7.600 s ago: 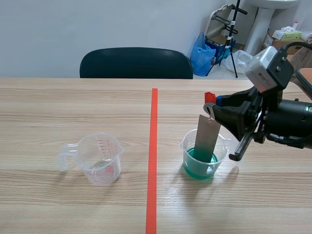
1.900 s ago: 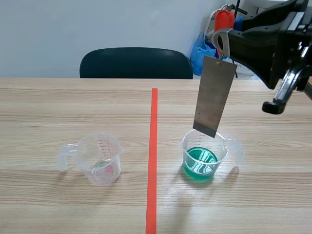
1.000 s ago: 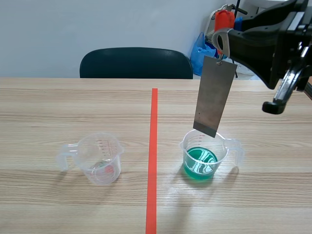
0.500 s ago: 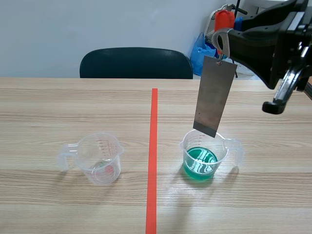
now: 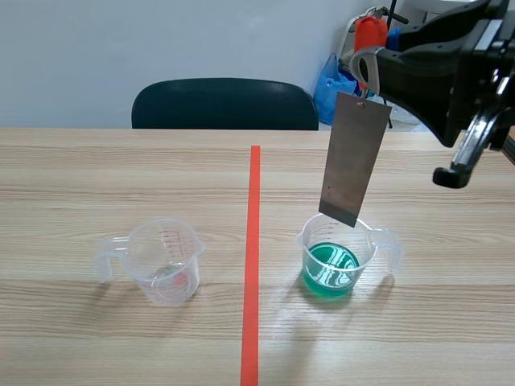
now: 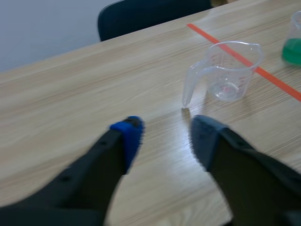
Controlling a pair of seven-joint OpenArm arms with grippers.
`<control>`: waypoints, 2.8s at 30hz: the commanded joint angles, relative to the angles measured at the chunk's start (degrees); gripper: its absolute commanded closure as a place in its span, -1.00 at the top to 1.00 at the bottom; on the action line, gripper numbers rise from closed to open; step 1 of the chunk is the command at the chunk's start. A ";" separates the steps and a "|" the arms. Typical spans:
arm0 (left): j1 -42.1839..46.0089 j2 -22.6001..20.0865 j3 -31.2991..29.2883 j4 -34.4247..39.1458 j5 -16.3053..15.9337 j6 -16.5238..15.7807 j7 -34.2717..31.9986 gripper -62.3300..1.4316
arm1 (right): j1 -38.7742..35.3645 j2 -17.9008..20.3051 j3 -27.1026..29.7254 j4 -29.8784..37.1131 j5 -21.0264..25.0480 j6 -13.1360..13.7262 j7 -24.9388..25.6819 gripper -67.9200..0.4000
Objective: Do the redox reaction experiment
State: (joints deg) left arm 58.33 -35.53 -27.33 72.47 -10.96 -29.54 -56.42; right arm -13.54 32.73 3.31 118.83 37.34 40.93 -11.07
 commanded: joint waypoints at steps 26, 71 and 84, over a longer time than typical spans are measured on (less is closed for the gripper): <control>-66.95 4.59 53.33 0.66 -1.73 -10.34 37.53 -0.87 | 0.52 0.42 0.70 0.66 0.61 -0.35 0.42 -0.97; -70.42 16.44 59.30 0.61 -1.03 -7.74 45.59 -0.87 | 0.52 0.42 0.70 0.66 0.61 -0.35 -0.20 -0.97; -58.23 -0.85 47.50 0.68 0.00 -5.53 32.74 -0.87 | 0.52 0.42 0.70 0.66 0.63 -0.35 -0.20 -0.97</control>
State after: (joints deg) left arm -2.22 -34.74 21.30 72.47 -10.17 -34.85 -22.37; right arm -13.54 32.73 3.31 118.83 37.34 40.93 -12.12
